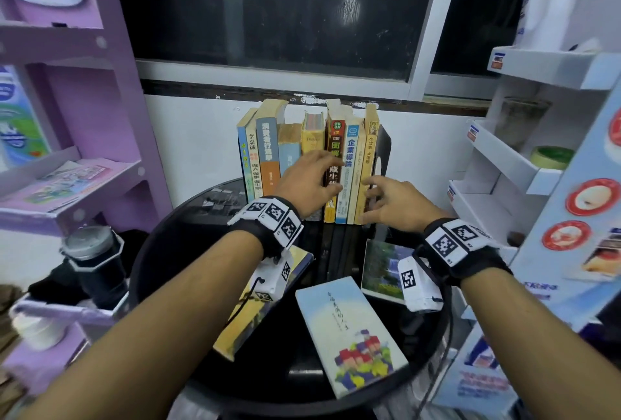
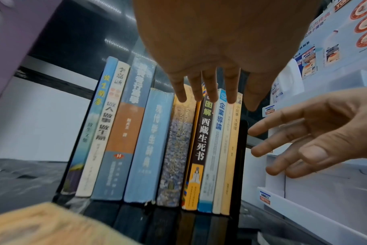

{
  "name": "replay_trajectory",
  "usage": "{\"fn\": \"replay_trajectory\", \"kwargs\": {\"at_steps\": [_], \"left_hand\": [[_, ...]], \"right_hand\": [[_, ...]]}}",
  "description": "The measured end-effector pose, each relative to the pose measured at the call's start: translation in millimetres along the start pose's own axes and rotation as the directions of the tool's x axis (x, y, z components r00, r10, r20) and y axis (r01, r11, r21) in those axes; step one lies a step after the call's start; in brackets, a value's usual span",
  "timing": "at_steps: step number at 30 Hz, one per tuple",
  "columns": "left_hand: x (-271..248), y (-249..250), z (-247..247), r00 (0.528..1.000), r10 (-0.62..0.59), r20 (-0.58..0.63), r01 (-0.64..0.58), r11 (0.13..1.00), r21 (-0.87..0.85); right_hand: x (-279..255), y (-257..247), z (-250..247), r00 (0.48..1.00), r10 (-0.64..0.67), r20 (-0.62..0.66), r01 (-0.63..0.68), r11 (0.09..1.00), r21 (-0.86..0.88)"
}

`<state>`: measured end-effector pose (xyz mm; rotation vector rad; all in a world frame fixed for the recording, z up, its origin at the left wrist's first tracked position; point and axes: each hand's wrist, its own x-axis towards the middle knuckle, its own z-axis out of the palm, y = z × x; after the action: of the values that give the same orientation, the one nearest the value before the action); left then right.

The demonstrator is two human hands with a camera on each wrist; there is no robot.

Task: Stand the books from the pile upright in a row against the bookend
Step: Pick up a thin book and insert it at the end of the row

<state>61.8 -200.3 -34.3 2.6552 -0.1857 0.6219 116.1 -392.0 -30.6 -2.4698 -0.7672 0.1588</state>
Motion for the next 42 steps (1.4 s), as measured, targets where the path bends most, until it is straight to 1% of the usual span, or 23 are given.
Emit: {"fn": "replay_trajectory", "kwargs": {"at_steps": [3,7,9,12,15,16,17,19,21,24,28,32,38,42], "left_hand": [[-21.8,4.9,9.6,0.984,-0.062,0.169,0.066,0.998,-0.021],[-45.8,9.6,18.4,0.926,-0.121,0.357,0.151,0.987,-0.058],[-56.9,12.8,19.4,0.877,-0.139,0.459,0.181,0.982,-0.048],[-70.6,14.0,21.1,0.800,-0.179,0.573,0.220,0.975,-0.003],[-82.2,12.9,24.9,0.712,-0.206,0.671,0.221,0.973,0.064],[-85.0,12.5,26.6,0.691,-0.208,0.693,0.215,0.974,0.079],[-87.1,12.4,28.1,0.679,-0.207,0.704,0.200,0.975,0.094],[-90.5,13.2,30.1,0.678,-0.199,0.708,0.160,0.979,0.122],[-91.9,14.4,31.0,0.685,-0.192,0.702,0.123,0.981,0.149],[-92.3,15.7,32.9,0.679,-0.198,0.707,0.068,0.976,0.209],[-90.2,16.0,32.5,0.677,-0.189,0.711,0.049,0.976,0.213],[-88.7,16.1,31.8,0.685,-0.177,0.707,0.074,0.982,0.174],[-85.7,12.4,29.4,0.701,-0.173,0.691,0.162,0.983,0.082],[-81.8,11.1,23.0,0.744,-0.165,0.648,0.194,0.981,0.028]], "right_hand": [[-15.2,1.3,14.2,0.995,0.036,0.093,-0.030,0.998,-0.062],[-35.2,-0.5,29.4,0.969,0.065,0.239,-0.045,0.995,-0.086],[-43.8,-0.1,36.7,0.957,0.064,0.282,-0.032,0.993,-0.117],[-52.9,-1.9,44.8,0.941,0.060,0.332,0.006,0.981,-0.196],[-59.1,-7.0,50.7,0.925,0.069,0.373,0.037,0.963,-0.268],[-60.2,-8.0,52.8,0.920,0.074,0.386,0.042,0.957,-0.286],[-61.1,-8.5,54.9,0.913,0.079,0.399,0.047,0.954,-0.297],[-62.2,-9.3,59.2,0.905,0.088,0.416,0.050,0.949,-0.311],[-61.7,-10.1,62.3,0.908,0.085,0.411,0.066,0.938,-0.340],[-60.1,-11.6,65.3,0.914,0.075,0.399,0.080,0.931,-0.357],[-56.8,-12.2,66.8,0.937,0.042,0.348,0.096,0.924,-0.369],[-54.2,-14.3,66.7,0.952,0.023,0.306,0.088,0.935,-0.342],[-54.1,-17.3,61.5,0.941,0.008,0.339,0.077,0.968,-0.237],[-55.7,-21.4,51.0,0.940,-0.011,0.341,0.071,0.984,-0.165]]}}
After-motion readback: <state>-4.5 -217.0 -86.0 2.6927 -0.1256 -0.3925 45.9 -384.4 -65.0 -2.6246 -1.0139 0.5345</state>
